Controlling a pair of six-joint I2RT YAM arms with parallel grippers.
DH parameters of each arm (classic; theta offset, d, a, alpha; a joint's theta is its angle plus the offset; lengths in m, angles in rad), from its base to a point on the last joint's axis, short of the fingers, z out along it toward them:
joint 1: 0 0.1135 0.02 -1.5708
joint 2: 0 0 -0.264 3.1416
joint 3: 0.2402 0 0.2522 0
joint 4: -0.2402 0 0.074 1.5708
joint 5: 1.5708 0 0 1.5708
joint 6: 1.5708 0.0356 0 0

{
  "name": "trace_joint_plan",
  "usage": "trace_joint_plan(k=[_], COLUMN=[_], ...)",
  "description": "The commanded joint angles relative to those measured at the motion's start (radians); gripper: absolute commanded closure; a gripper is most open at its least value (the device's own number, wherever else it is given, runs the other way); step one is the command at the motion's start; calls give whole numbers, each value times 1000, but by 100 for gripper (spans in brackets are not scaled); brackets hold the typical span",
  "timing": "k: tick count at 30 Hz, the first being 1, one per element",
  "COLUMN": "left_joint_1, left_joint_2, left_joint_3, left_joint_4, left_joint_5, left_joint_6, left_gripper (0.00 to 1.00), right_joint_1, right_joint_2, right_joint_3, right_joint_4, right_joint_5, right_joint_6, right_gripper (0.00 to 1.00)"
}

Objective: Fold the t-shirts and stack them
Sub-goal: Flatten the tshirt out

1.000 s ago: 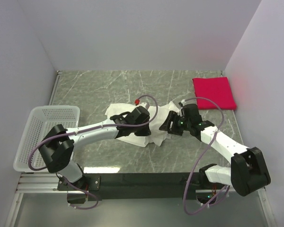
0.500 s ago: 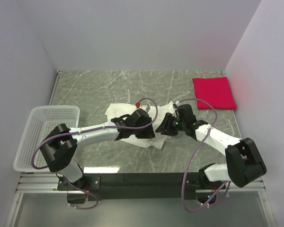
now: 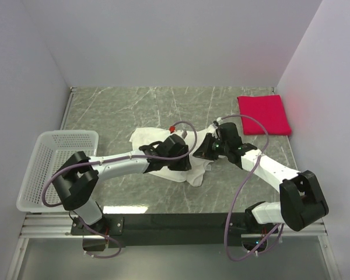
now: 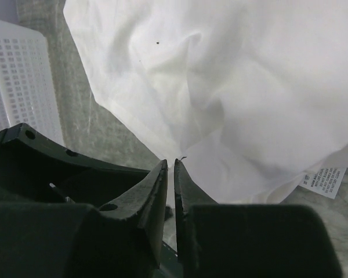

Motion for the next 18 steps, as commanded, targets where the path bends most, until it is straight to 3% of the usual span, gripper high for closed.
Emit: trace_joint_plan(k=[1,6,7,14,18], left_joint_1=[-5,-5,-5,17,108], left_joint_2=[21,47,47,-85,-175], left_joint_3=[47,72,83,167,257], left_joint_4=[-6,-27,-52,-301,-438], left_joint_5=[-47,-56,-70,-308,-440], left_joint_6=[30,45,56,116,163], left_gripper=[59,85,99,99,99], right_joint_1=[7,7,4,-60,-104], right_joint_2=[-9,-30,-56,-144,-145], right_joint_3=[25,14,17,63,72], right_joint_4=[-7,-30,-41,-200,-220], right_joint_5=[25,55,83,298,353], right_joint_6=[-17,-32,-37,-146,-193], right_gripper=[83,82,79,51,47])
